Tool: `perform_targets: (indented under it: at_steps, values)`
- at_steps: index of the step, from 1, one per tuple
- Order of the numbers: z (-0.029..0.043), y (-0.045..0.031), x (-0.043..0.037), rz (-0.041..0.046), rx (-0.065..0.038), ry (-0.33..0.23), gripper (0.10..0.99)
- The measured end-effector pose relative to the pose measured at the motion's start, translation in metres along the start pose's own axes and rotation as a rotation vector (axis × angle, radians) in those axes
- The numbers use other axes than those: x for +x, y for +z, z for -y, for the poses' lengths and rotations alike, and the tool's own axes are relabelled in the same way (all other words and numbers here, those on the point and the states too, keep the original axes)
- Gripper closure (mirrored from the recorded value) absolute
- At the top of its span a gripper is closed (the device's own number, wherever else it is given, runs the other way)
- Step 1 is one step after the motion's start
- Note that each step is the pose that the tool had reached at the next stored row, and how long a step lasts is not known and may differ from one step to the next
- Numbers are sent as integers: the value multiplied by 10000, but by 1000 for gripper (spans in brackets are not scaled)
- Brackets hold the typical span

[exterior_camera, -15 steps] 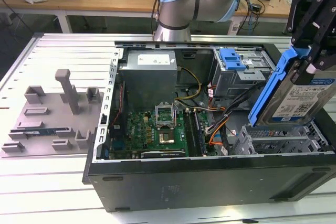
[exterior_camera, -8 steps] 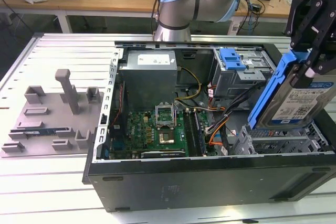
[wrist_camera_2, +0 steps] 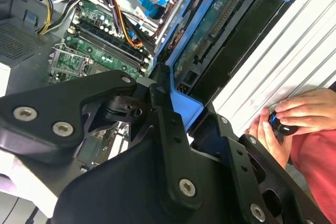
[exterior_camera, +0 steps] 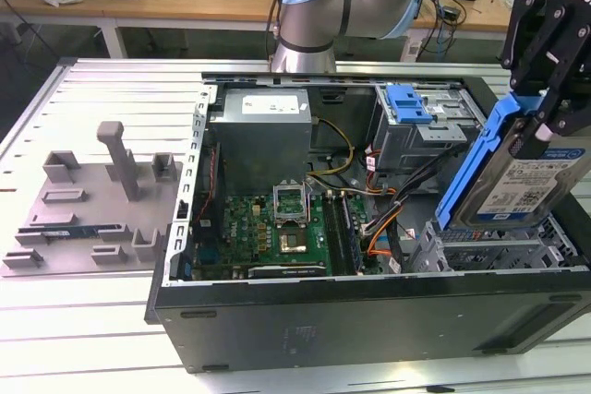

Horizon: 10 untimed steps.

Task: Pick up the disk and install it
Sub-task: 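Insert the disk into the insertion slot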

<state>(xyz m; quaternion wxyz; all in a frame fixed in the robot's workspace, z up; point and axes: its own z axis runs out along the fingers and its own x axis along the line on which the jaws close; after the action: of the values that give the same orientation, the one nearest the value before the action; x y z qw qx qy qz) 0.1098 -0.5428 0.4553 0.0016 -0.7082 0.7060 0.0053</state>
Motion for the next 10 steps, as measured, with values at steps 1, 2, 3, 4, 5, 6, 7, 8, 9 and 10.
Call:
perform_targets:
  at_steps: [1,2,3,4,5,6,7,8,9,10]
  values:
    - [1,16,1,0,0,6,718]
    - [1,28,1,1,0,11,718]
    - [2,39,2,0,0,18,718]
    - [2,44,2,0,0,21,718]
    - [3,50,2,0,0,25,718]
    - [3,57,3,0,0,28,718]
    - [3,64,3,0,1,31,718]
    - [3,78,3,0,0,36,718]
    - [4,89,3,1,1,39,718]
    - [4,96,3,-3,0,41,718]
